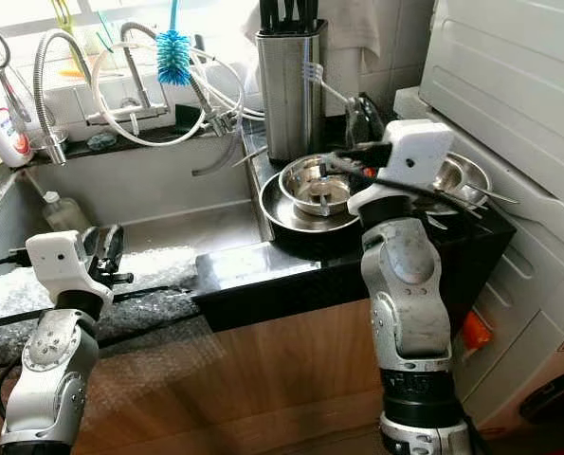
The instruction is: Kitchen organization
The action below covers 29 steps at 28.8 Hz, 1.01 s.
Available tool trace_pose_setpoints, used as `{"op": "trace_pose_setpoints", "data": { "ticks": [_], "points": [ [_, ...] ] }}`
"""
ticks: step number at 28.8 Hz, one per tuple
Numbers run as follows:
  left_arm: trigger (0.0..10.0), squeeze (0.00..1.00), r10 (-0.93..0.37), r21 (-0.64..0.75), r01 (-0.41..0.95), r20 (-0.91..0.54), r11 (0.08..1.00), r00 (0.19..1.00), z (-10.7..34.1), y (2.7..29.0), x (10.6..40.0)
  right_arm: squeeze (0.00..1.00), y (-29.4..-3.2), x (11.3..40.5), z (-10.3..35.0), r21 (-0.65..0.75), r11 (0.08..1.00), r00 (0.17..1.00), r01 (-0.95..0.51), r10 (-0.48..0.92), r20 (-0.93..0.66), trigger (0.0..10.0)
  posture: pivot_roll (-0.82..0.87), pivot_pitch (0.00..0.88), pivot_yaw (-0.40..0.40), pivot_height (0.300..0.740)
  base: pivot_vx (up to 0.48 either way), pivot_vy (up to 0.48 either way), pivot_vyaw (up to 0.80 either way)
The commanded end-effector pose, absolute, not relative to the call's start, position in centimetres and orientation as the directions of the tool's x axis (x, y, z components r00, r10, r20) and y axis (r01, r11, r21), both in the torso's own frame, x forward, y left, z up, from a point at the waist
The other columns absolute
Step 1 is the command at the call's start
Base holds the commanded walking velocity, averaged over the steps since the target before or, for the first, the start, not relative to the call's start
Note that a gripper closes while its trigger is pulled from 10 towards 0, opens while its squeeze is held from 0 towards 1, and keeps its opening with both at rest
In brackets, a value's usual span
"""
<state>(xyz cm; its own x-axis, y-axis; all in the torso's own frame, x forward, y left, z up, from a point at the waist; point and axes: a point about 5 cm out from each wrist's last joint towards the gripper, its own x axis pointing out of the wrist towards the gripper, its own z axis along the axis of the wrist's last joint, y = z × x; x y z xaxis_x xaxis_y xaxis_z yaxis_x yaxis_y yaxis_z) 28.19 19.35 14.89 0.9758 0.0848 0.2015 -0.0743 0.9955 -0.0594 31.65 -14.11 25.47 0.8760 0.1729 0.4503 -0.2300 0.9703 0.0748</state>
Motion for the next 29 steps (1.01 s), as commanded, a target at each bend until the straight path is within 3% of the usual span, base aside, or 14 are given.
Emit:
{"op": "trace_pose_setpoints", "data": {
  "ticks": [1, 10, 11, 19, 29],
  "points": [
    [10.0, 0.0, 0.075, -0.019, -0.072, 0.237, 0.997, 0.969, 15.7, 19.2, 28.4, 0.0, -13.4, 32.1, 25.6, 0.099, 0.957, 0.879, -0.271, 0.204, 0.432, 10.0, -0.01, 0.0, 0.099, 0.74, 0.0, 0.0, 0.0],
    [10.0, 0.0, -0.001, 0.092, -0.025, 0.272, 0.995, 0.962, 16.4, 18.3, 28.3, 0.0, -11.7, 33.3, 25.3, 0.197, 0.906, 0.871, -0.376, 0.273, 0.407, 10.0, 0.01, 0.0, 0.091, 0.74, 0.0, 0.0, 0.0],
    [10.0, 0.0, -0.032, 0.132, -0.006, 0.284, 0.991, 0.958, 16.6, 17.9, 28.3, 0.0, -11.3, 33.6, 25.1, 0.275, 0.875, 0.877, -0.398, 0.275, 0.394, 10.0, 0.02, 0.0, 0.091, 0.74, 0.0, 0.0, 0.0],
    [10.0, 0.0, -0.076, 0.207, 0.011, 0.307, 0.978, 0.949, 17.1, 17.3, 28.5, 0.0, -9.6, 34.6, 24.5, 0.433, 0.788, 0.888, -0.437, 0.3, 0.349, 10.0, 0.02, 0.0, 0.092, 0.74, 0.0, 0.0, 0.0],
    [10.0, 0.0, -0.16, 0.369, 0.026, 0.336, 0.929, 0.928, 17.9, 16.3, 29.0, 0.0, -6.1, 35.0, 23.4, 0.586, 0.613, 0.838, -0.531, 0.483, 0.254, 10.0, 0.03, 0.0, 0.081, 0.74, 0.0, 0.0, 0.0]
  ]
}}
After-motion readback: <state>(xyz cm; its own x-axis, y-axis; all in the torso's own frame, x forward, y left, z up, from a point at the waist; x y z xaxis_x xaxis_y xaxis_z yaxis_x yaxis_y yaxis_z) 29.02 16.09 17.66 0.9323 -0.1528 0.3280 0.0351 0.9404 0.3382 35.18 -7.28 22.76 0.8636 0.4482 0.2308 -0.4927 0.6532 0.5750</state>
